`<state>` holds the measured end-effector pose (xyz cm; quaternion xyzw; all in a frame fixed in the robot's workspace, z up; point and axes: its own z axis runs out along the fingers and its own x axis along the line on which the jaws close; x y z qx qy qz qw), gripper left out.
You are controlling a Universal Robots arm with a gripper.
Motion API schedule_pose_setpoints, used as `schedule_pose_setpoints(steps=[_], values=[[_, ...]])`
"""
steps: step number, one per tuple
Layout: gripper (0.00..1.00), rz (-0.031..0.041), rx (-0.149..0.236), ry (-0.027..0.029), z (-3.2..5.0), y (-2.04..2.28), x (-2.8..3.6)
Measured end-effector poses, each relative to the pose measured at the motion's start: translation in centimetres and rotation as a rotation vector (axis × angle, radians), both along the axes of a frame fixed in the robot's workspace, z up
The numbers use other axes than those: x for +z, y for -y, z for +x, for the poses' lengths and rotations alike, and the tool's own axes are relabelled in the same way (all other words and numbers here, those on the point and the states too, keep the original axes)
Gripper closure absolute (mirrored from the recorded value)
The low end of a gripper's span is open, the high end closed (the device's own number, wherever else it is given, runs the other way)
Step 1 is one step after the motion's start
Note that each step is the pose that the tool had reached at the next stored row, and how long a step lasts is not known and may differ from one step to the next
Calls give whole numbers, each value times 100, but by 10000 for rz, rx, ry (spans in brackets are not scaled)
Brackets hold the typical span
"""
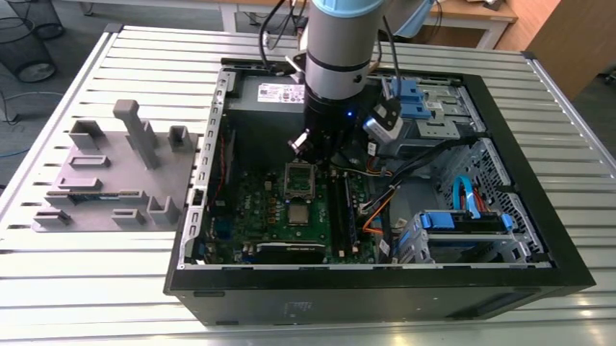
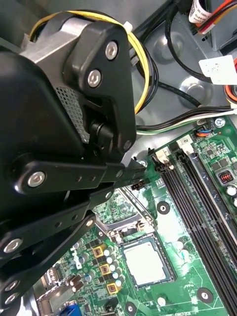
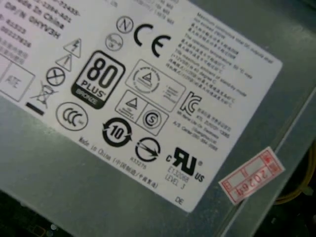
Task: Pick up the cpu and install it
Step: 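Close the cpu cover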
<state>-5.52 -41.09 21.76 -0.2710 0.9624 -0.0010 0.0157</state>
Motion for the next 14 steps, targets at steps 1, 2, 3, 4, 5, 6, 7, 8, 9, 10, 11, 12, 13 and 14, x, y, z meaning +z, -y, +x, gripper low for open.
schedule_pose_setpoints(steps=[1,2,3,4,5,6,7,8,9,10,11,12,13,14], values=[[89,-9,4,3,-2,0,1],[89,-18,8,5,-3,-2,3],[89,-24,11,9,-4,-6,4],[89,-29,14,14,-5,-8,7],[89,-34,18,19,-7,-11,10],[89,-39,23,25,-8,-14,15],[89,-43,27,32,-10,-17,18],[89,-49,31,41,-12,-19,22],[89,-54,37,50,-14,-20,27],[89,-62,43,60,-17,-21,32],[89,-74,49,70,-20,-21,38],[89,-87,54,79,-24,-21,45],[89,-105,58,87,-28,-21,52],[89,-134,64,94,-31,-22,60]])
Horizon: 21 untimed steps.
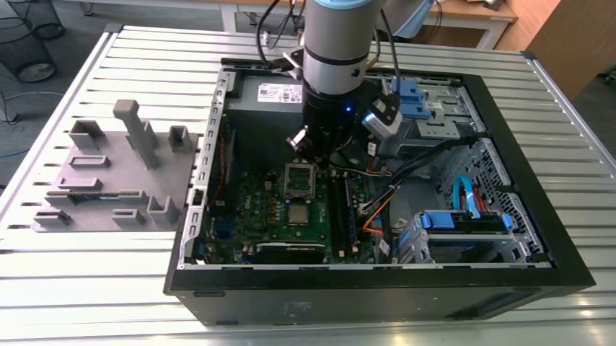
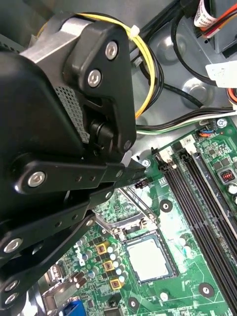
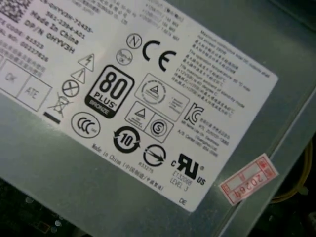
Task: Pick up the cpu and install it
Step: 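Close the cpu cover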
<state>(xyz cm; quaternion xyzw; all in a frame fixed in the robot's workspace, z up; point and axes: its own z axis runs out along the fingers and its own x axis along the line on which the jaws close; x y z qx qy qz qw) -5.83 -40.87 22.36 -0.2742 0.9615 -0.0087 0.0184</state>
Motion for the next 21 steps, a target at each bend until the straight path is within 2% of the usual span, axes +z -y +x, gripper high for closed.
schedule_pose_setpoints(steps=[7,11,19,21], values=[[89,-383,41,17,-24,1,76],[89,-561,65,25,-32,0,122],[89,-709,92,40,-48,0,129],[89,-715,91,39,-49,1,130]])
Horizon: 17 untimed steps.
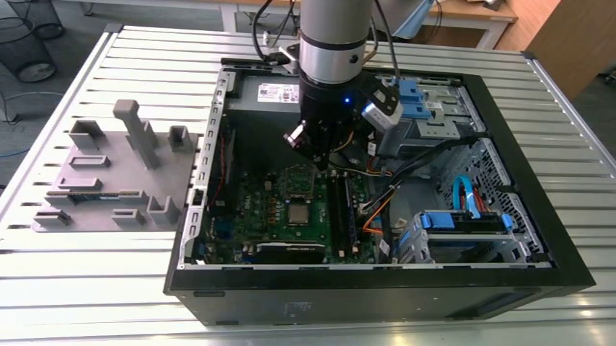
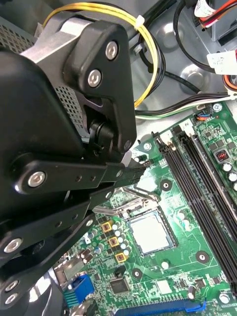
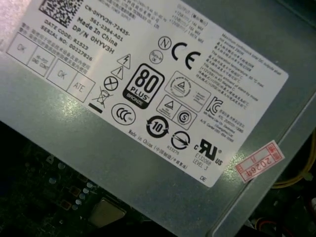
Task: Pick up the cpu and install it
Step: 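Close the cpu cover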
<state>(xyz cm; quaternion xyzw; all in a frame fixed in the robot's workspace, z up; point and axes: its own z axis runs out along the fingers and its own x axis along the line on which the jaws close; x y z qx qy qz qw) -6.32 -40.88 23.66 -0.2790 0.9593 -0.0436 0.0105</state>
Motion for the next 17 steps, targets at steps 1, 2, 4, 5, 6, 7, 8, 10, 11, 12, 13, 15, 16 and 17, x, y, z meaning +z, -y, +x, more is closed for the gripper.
schedule_pose_setpoints(steps=[1,2,4,5,6,7,8,10,11,12,13,15,16,17], values=[[89,-1,0,0,0,0,0],[89,-2,0,0,0,0,0],[89,-2,39,0,0,0,-1],[89,-1,112,1,1,-1,-1],[89,-1,219,1,1,-1,-1],[89,-1,324,1,1,-1,-1],[89,-1,417,1,1,0,-1],[89,-1,611,1,2,0,-1],[89,-1,712,1,2,0,-1],[89,-2,811,1,2,0,-1],[89,-1,919,1,2,0,-1],[89,-1,1084,1,2,0,-1],[89,-2,1148,1,2,0,-1],[89,-2,1211,1,2,0,-1]])
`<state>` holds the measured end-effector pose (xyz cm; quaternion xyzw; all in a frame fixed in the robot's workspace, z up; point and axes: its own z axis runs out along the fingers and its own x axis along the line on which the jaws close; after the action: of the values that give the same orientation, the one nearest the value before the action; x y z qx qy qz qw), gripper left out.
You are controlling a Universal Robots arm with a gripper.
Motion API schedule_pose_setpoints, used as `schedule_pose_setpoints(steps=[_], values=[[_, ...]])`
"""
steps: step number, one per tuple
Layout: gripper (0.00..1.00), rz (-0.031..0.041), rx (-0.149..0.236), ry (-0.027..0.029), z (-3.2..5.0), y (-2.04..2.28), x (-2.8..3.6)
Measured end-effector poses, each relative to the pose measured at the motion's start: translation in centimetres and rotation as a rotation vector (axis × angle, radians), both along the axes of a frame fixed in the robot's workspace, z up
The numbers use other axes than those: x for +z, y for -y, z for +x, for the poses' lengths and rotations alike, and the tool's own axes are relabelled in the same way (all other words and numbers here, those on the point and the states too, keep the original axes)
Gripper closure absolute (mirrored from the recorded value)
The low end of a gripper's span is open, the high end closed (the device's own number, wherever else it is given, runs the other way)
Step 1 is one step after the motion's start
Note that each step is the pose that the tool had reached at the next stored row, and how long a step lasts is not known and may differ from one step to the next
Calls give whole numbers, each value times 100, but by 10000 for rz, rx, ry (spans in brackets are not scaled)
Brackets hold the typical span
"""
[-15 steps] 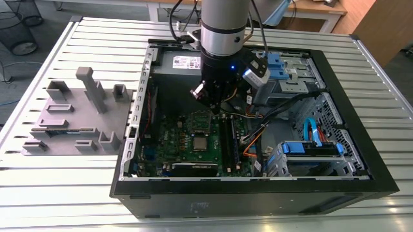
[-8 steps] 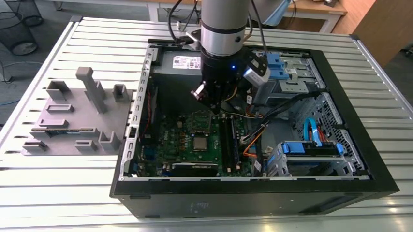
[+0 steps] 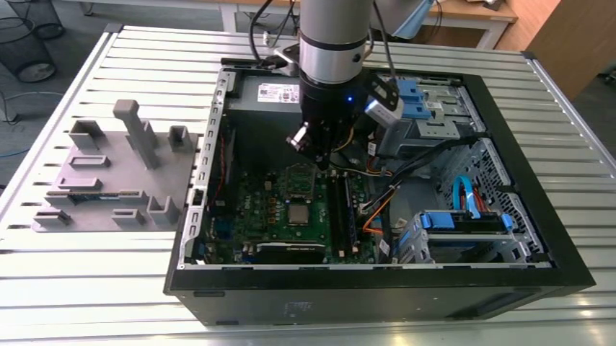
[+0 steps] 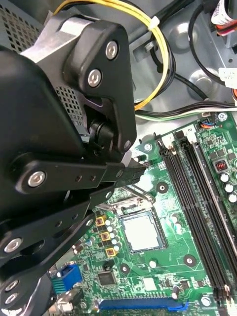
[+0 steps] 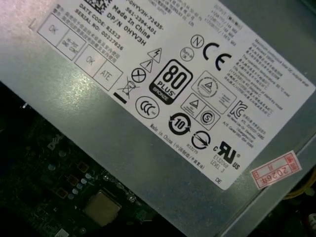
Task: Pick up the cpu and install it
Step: 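Close the cpu cover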
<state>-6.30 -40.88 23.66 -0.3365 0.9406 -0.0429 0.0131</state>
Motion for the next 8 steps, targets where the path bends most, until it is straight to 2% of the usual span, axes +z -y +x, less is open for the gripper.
schedule_pose_setpoints(steps=[3,8], values=[[89,0,157,0,0,0,0],[89,0,175,0,0,0,2]])
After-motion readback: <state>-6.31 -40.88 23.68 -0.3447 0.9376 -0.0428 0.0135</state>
